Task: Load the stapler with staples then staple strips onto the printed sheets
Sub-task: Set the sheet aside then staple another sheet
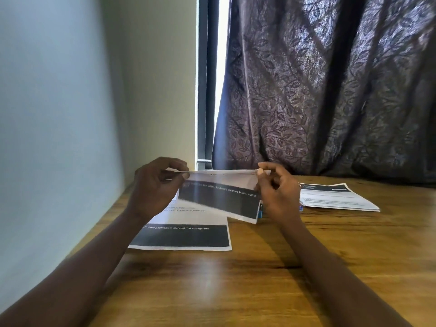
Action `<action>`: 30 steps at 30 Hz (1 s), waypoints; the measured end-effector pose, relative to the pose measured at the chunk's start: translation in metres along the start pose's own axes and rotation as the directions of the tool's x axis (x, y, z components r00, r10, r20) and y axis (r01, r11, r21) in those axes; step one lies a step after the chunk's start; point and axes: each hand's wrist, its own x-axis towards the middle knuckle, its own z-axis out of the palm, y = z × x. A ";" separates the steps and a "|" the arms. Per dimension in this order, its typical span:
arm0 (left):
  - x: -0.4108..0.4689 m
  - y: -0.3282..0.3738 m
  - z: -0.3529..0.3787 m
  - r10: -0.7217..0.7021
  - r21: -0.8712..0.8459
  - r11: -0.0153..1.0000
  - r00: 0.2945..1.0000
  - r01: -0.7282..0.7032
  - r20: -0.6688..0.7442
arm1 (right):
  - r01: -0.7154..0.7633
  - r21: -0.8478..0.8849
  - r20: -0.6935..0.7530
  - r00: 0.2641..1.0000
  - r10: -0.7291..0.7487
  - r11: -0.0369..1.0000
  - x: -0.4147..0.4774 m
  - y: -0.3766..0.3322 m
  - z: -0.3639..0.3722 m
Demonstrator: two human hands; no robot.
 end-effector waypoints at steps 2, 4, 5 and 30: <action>0.000 0.001 0.000 0.014 -0.012 1.000 1.000 -0.014 0.020 | -0.209 0.251 0.053 0.978 0.202 0.945 0.003 0.002 0.000; 0.001 0.000 -0.003 0.037 -0.008 0.999 0.998 -0.036 0.059 | -0.366 0.376 0.093 0.929 0.359 0.851 0.009 0.006 -0.003; 0.001 -0.001 -0.004 0.040 -0.023 0.999 0.996 -0.038 0.084 | -0.418 0.402 0.123 0.906 0.405 0.815 0.012 0.010 -0.005; -0.003 -0.016 -0.003 -0.275 -0.054 0.947 0.885 0.317 0.377 | -0.425 0.151 0.466 0.827 0.314 0.893 0.000 0.008 0.002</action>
